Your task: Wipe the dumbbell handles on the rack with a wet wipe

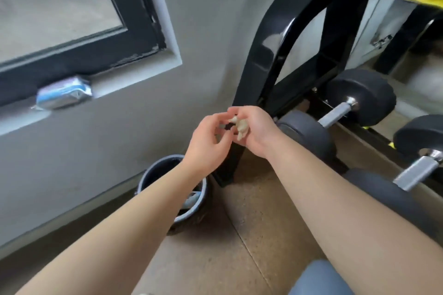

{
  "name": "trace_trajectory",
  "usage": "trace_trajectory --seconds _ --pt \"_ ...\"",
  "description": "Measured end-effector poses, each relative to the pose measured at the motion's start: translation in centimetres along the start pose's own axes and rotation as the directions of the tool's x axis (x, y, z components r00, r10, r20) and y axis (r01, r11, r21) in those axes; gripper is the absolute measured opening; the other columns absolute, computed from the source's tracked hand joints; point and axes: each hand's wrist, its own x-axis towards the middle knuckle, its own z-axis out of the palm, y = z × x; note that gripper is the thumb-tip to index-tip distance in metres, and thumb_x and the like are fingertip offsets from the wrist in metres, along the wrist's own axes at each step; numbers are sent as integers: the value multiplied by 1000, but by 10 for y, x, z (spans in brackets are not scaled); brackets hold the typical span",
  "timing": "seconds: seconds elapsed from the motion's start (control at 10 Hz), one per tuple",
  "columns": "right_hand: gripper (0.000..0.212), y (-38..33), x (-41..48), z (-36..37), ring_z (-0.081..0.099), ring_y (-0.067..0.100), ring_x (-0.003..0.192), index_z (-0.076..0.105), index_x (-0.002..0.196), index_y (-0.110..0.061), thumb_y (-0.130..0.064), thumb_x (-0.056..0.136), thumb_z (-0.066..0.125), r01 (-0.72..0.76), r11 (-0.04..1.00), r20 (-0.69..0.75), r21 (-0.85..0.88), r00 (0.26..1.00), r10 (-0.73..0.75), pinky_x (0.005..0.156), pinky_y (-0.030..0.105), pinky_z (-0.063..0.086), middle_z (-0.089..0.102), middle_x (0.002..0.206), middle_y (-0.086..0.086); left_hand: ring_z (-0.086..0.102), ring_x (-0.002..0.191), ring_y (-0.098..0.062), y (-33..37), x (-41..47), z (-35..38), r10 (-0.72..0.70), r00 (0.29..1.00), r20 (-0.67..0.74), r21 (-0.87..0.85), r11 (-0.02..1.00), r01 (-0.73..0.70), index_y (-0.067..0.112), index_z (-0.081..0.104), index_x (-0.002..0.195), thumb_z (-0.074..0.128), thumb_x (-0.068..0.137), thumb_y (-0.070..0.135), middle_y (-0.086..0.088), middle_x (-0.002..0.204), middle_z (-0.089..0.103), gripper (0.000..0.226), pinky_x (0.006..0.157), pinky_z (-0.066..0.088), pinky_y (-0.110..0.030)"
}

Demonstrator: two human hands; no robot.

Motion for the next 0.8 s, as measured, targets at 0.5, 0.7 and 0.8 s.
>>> trace_trajectory --seconds 0.5,0.7,0.8 --pt "34 134 69 95 72 25 105 63 123 -14 1 93 67 13 881 207 -473 973 97 84 42 64 72 114 8 74 74 -5 -143 -36 -84 -463 884 67 52 886 460 30 73 108 74 86 11 8 93 76 30 75 61 -22" --pt "49 156 76 110 62 17 113 56 143 -26 -11 96 58 145 617 205 -773 978 28 90 27 56 62 133 -5 65 107 -8 -188 -55 -94 -535 841 77 297 818 493 33 68 124 52 87 4 9 121 69 50 97 47 -23" --pt "46 157 70 115 57 20 127 59 141 -26 -12 98 53 159 537 193 -829 981 7 108 39 48 59 142 -1 63 113 -11 -189 -68 -106 -555 830 55 357 787 503 32 68 127 50 87 3 7 124 69 52 95 41 -19"
